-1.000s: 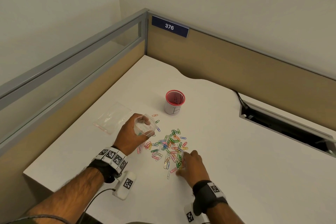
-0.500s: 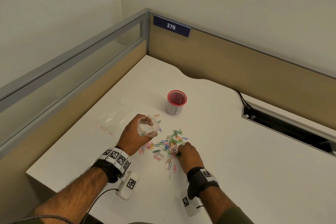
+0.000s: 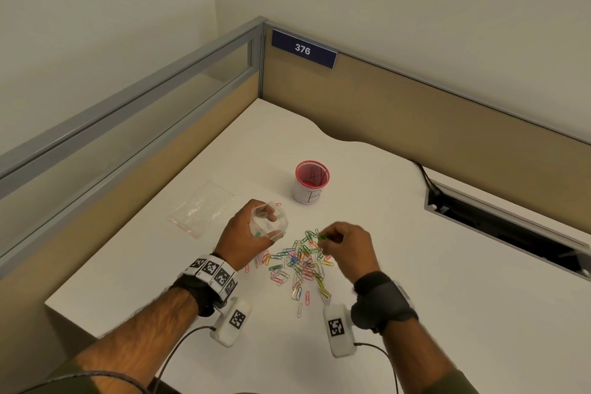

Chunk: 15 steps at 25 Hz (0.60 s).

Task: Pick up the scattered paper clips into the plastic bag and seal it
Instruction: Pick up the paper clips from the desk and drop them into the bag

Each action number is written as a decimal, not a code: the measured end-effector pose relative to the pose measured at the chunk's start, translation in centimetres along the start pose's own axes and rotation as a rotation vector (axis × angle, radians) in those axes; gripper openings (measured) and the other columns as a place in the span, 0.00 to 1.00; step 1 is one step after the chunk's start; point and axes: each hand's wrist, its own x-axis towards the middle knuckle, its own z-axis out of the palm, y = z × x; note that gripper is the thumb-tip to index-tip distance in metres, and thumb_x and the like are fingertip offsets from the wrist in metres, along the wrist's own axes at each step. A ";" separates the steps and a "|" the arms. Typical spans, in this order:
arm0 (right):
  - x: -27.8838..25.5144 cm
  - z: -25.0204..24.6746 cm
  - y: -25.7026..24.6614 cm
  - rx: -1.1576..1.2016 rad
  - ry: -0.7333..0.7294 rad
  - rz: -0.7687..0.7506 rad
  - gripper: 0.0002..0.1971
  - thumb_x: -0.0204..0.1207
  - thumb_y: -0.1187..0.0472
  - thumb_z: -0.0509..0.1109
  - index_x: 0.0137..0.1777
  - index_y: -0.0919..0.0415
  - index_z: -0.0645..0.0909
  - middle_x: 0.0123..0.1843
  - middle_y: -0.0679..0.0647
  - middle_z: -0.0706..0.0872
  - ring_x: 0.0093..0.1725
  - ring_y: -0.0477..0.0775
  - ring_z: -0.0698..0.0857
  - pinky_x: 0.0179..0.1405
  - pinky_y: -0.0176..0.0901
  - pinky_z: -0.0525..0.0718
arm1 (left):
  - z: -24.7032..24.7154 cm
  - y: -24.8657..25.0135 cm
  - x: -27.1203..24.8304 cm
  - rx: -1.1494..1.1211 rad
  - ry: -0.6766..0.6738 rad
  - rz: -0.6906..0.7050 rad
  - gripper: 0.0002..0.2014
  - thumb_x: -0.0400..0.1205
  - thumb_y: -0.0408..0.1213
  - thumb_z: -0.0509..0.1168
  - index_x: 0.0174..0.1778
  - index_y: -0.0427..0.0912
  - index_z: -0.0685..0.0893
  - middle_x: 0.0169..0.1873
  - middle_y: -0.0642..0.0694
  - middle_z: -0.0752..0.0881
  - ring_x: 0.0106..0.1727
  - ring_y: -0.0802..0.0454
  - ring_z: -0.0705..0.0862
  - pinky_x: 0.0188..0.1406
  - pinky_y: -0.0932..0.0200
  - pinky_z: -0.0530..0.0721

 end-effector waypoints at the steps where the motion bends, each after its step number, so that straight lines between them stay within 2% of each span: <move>1: 0.0 -0.5 -1.7 0.056 0.008 -0.037 0.03 0.71 0.68 0.76 0.44 0.62 0.88 0.39 0.57 0.91 0.38 0.55 0.90 0.44 0.45 0.91 | 0.1 0.0 0.1 0.012 0.000 -0.001 0.21 0.71 0.35 0.81 0.55 0.48 0.80 0.51 0.52 0.88 0.61 0.54 0.85 0.61 0.67 0.78; 3: 0.0 -1.2 -4.9 0.114 0.014 -0.119 0.04 0.72 0.67 0.76 0.45 0.60 0.88 0.39 0.54 0.91 0.37 0.50 0.89 0.42 0.37 0.90 | 0.2 -0.1 0.2 0.033 -0.002 0.001 0.21 0.71 0.36 0.81 0.56 0.49 0.80 0.50 0.53 0.88 0.60 0.54 0.85 0.62 0.62 0.80; 5: 0.1 -1.1 -7.2 0.130 0.003 -0.186 0.05 0.73 0.66 0.76 0.46 0.58 0.88 0.40 0.51 0.90 0.37 0.47 0.89 0.43 0.34 0.89 | 0.4 -0.1 0.2 0.048 -0.010 0.006 0.21 0.72 0.38 0.81 0.56 0.51 0.81 0.49 0.54 0.89 0.60 0.54 0.85 0.64 0.56 0.81; 8: 0.4 0.3 -9.0 0.064 -0.025 -0.241 0.03 0.74 0.65 0.75 0.47 0.59 0.87 0.42 0.52 0.89 0.40 0.49 0.88 0.44 0.34 0.88 | 0.8 0.2 0.2 0.100 -0.013 0.027 0.22 0.73 0.41 0.80 0.59 0.58 0.79 0.48 0.59 0.88 0.60 0.54 0.84 0.65 0.53 0.80; 11: 0.5 2.0 -9.4 -0.065 -0.089 -0.298 0.04 0.74 0.61 0.75 0.46 0.60 0.87 0.44 0.53 0.89 0.42 0.50 0.86 0.47 0.41 0.88 | 1.0 0.5 0.3 0.137 0.003 -0.016 0.25 0.73 0.42 0.80 0.64 0.55 0.79 0.54 0.52 0.85 0.59 0.51 0.83 0.62 0.51 0.83; 13: 0.4 2.3 -9.5 -0.106 -0.096 -0.322 0.05 0.76 0.58 0.74 0.48 0.59 0.88 0.46 0.52 0.89 0.45 0.50 0.87 0.50 0.46 0.88 | 0.9 0.6 0.5 0.129 0.002 -0.014 0.25 0.72 0.43 0.81 0.61 0.56 0.79 0.56 0.49 0.86 0.59 0.49 0.84 0.61 0.47 0.85; 15: 0.3 1.7 -9.5 -0.047 -0.048 -0.324 0.04 0.77 0.62 0.71 0.50 0.58 0.87 0.47 0.51 0.89 0.47 0.50 0.87 0.51 0.42 0.87 | 0.7 0.6 0.3 0.097 -0.006 0.025 0.22 0.72 0.43 0.81 0.56 0.57 0.78 0.53 0.52 0.87 0.59 0.50 0.84 0.62 0.47 0.85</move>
